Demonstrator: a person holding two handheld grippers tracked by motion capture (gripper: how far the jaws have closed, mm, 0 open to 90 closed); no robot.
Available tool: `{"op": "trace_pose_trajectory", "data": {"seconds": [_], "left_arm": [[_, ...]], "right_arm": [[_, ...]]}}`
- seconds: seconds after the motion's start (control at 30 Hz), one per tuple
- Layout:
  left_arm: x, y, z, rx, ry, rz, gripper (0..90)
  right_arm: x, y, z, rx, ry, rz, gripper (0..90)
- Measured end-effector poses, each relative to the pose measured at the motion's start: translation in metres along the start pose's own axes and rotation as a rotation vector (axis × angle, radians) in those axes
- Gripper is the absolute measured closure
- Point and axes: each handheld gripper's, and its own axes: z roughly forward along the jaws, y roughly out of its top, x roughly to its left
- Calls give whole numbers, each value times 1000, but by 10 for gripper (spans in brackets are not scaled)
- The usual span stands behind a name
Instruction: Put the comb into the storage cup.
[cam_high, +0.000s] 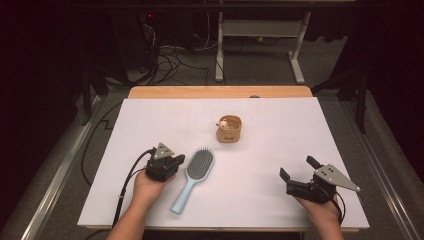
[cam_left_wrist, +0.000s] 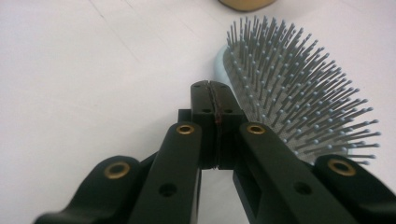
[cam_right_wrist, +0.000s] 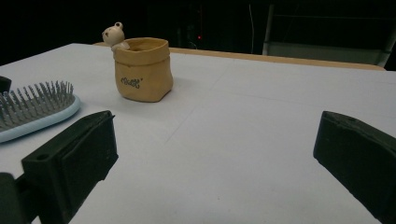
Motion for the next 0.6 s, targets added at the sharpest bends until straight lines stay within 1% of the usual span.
{"op": "trace_pose_trajectory", "data": {"seconds": [0.07,0.17,0.3,0.33,0.37,0.4,0.43,0.47,0.5,0.53,0.57,0.6], "left_arm": [[3,-2,-6,-20,2,-8,899],[7,-5,-14,-29,6,-15,886],[11,-14,-26,-49,4,-26,846],[11,-14,-26,-49,4,-26,833],[12,-18,-33,-68,3,-23,822],[12,-18,-33,-68,3,-23,810],[12,-23,-40,-90,9,-21,793],[12,-23,-40,-90,9,-21,771],[13,-25,-43,-102,6,-22,771],[13,-26,-46,-111,3,-19,746],[15,-29,-51,-126,-5,-16,659],[15,-31,-52,-135,-17,-14,595]], "right_arm": [[1,0,0,-1,0,-1,2],[1,0,0,-1,-1,0,2],[1,0,0,0,-2,1,2],[2,0,0,0,-2,1,2],[1,0,0,0,-2,2,2],[1,0,0,0,-2,2,2],[1,0,0,0,-2,3,2],[1,0,0,0,-2,3,2],[1,0,0,0,-2,4,2],[1,1,0,-1,-2,3,2],[1,1,0,-4,-1,3,2],[1,1,0,-3,-1,2,2]]}}
